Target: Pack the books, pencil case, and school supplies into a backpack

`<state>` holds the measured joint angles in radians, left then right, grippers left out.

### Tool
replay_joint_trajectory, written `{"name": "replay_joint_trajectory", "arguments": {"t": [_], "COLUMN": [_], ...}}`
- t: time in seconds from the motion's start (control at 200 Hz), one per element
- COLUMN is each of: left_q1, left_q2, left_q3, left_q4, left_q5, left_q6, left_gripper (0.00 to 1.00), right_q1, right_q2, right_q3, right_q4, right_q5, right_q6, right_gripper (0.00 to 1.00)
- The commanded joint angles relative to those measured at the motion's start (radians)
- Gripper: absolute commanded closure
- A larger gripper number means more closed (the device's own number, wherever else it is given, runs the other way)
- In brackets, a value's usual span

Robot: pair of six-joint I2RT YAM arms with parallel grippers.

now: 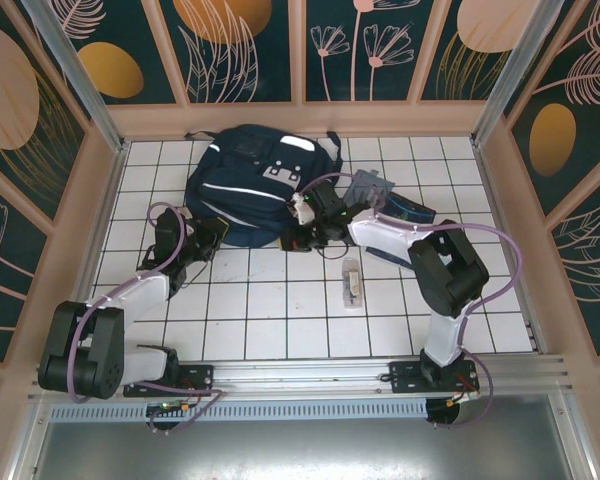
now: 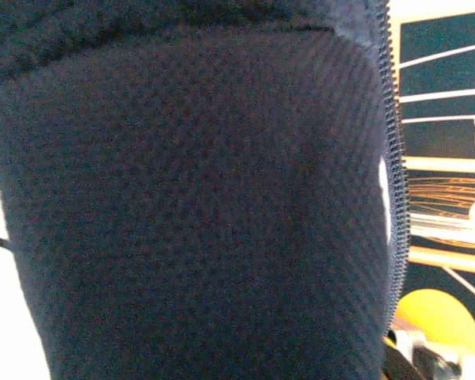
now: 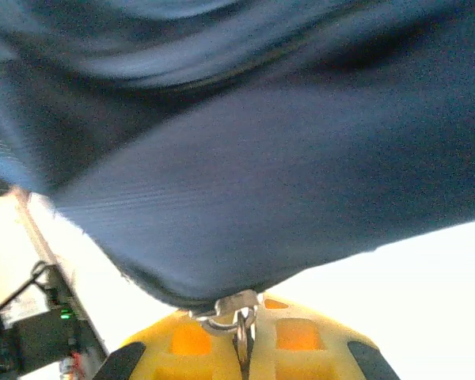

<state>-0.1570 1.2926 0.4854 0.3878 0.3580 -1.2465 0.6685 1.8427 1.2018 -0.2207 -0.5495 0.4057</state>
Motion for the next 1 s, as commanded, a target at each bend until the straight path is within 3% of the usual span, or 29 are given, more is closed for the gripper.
{"name": "replay_joint_trajectory", "arguments": {"t": [0.0,0.17,0.425,0.721,0.781,0.861,0.996], "left_q1": [0.061,0.073,0.081,0.082,0.082,0.082,0.077], "left_q2": [-0.039,-0.084,-0.167,-0.223,-0.239,-0.245,-0.246], "left_q3": [0.057,0.07,0.058,0.003,-0.001,-0.016,-0.098], "left_q4": [-0.036,-0.122,-0.208,-0.225,-0.227,-0.206,-0.064], "left_q5": [-0.103,-0.064,-0.06,-0.089,-0.098,-0.103,-0.129], "left_q6": [0.081,0.129,0.15,0.127,0.127,0.107,-0.009], "left_gripper": [1.0,1.0,1.0,1.0,1.0,1.0,1.0], "right_q1": [-0.077,-0.116,-0.216,-0.247,-0.246,-0.246,-0.248], "right_q2": [-0.042,0.057,0.257,0.492,0.519,0.481,0.317], "right_q3": [-0.029,0.111,0.346,0.718,0.792,0.774,0.581], "right_q4": [-0.183,-0.217,-0.216,-0.301,-0.354,-0.344,-0.242], "right_q5": [0.138,0.411,0.641,0.895,0.852,0.696,0.32], "right_q6": [-0.102,-0.208,-0.331,-0.28,-0.281,-0.28,-0.23], "right_gripper": [1.0,1.0,1.0,1.0,1.0,1.0,0.58]}}
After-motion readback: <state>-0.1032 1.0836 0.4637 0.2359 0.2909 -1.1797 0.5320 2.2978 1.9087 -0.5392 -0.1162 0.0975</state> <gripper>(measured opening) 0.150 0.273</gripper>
